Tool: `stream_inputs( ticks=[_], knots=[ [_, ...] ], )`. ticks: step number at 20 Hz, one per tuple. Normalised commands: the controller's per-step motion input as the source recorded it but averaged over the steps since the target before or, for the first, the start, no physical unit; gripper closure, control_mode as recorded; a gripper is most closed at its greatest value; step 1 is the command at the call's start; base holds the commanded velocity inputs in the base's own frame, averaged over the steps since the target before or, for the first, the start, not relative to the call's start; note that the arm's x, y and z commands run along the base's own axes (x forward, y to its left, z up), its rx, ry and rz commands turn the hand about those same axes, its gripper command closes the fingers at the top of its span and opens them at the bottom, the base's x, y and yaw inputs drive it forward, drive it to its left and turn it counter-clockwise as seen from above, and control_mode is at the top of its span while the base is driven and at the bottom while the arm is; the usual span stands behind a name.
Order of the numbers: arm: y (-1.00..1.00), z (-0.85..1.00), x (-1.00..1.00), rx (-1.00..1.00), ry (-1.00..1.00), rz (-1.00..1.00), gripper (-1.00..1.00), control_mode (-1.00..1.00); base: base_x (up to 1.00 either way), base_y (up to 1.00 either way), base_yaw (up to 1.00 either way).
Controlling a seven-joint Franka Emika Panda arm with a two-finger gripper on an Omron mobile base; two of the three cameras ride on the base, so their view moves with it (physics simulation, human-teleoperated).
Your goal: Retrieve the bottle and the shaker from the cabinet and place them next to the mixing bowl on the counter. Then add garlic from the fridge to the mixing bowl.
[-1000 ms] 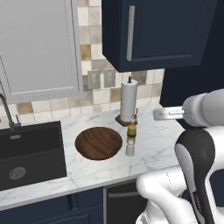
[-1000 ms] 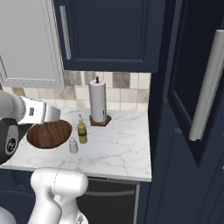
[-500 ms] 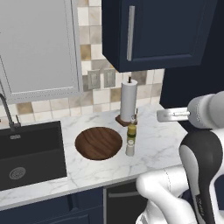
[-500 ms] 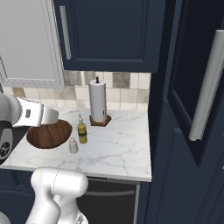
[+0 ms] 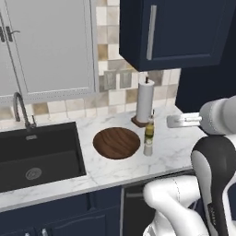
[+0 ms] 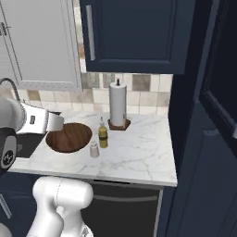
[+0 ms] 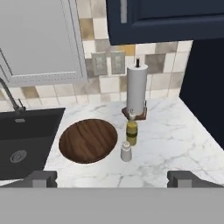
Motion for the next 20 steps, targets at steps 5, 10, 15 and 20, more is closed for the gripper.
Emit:
stream_inputs(
  ticks=[5,10,15,20],
  knots=[
    [0.0,0.0,0.0,0.0,0.0,0.0,-1.0,1.0,-0.25,0.8,0.19],
    [0.0,0.0,0.0,0.0,0.0,0.0,-1.0,1.0,0.04,0.81,0.6],
    [0.0,0.0,0.0,0.0,0.0,0.0,-1.0,1.0,0.05,0.42,0.75],
    [0.0,0.0,0.0,0.0,0.0,0.0,-1.0,1.0,-0.01,0.14,0.64]
  ],
)
